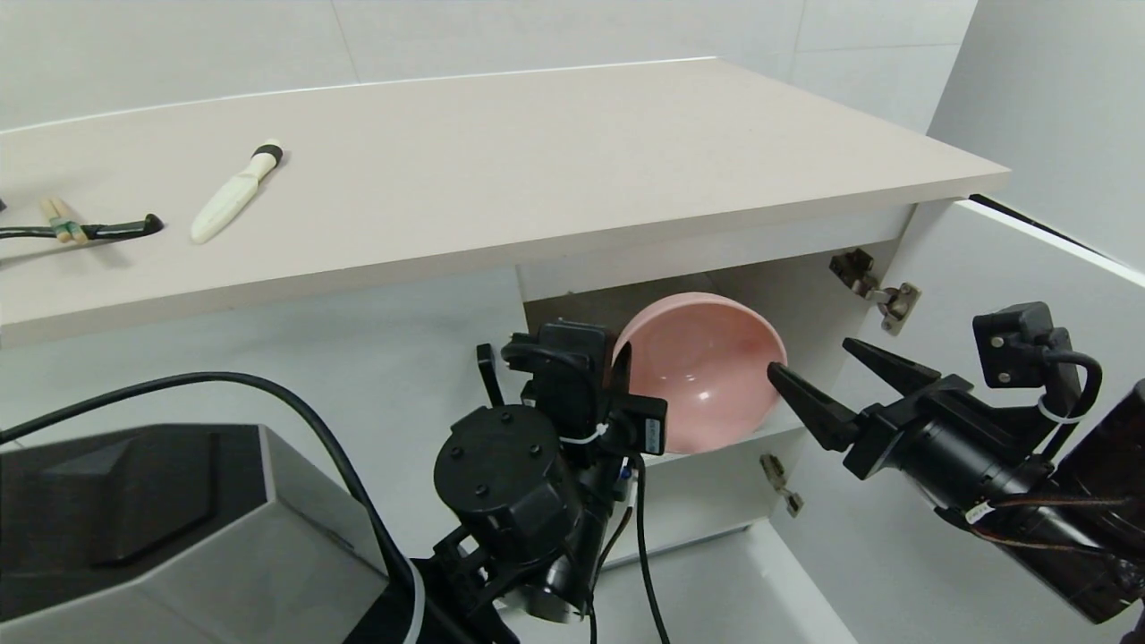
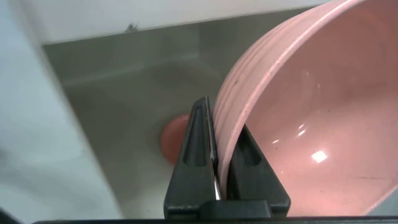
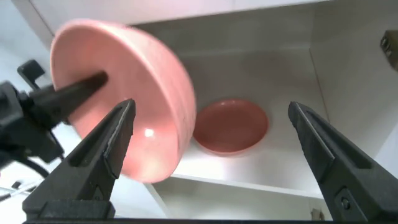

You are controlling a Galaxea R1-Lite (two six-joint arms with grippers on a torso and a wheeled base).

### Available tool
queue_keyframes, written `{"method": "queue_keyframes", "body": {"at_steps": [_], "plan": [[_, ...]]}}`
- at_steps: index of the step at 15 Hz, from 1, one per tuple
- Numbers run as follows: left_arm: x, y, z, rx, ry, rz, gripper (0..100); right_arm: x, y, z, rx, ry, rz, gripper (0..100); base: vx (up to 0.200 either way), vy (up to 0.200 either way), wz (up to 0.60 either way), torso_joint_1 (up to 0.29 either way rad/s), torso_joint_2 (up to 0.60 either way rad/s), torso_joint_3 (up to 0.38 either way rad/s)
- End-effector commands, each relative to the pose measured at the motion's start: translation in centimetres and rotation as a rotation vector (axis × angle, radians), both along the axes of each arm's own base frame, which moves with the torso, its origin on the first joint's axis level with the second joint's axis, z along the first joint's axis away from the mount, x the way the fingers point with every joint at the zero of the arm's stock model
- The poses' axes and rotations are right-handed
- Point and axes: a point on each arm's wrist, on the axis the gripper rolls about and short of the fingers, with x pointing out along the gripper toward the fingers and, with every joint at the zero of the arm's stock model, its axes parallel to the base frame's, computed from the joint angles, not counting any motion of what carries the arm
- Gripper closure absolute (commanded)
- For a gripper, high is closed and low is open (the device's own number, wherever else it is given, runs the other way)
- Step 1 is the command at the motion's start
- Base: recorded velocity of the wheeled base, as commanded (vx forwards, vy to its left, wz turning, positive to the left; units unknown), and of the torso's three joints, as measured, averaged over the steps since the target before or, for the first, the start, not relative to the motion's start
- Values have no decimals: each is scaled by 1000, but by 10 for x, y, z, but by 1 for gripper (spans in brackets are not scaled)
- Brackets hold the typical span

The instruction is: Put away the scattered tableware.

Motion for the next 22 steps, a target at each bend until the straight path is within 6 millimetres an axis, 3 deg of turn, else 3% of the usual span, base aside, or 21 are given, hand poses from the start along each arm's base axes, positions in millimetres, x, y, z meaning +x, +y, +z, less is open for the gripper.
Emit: {"method": "queue_keyframes", "body": {"at_steps": [1,6,7,13,14,18,22], "plan": [[-3,-4,1,-6,-5,-14,100,6,3,-8,-17,27,-5,0,0,0,0,0,0,0],[-4,-9,3,-17,-12,-26,100,10,4,-4,-2,9,-12,0,0,0,0,0,0,0],[-3,-10,5,-26,-20,-26,100,10,3,-4,-2,9,-12,100,0,0,0,0,0,0],[-4,-14,5,-32,-20,-36,100,10,4,-5,-4,13,-9,100,0,0,0,0,0,0],[-5,-14,5,-31,-20,-39,0,10,4,-4,-4,12,-9,100,0,0,0,0,0,0],[-27,-18,6,-16,-10,-102,0,11,4,-6,-8,18,-10,100,0,0,0,0,0,0],[-53,11,17,-19,2,-218,0,10,4,-7,-10,22,-10,100,0,0,0,0,0,0]]}}
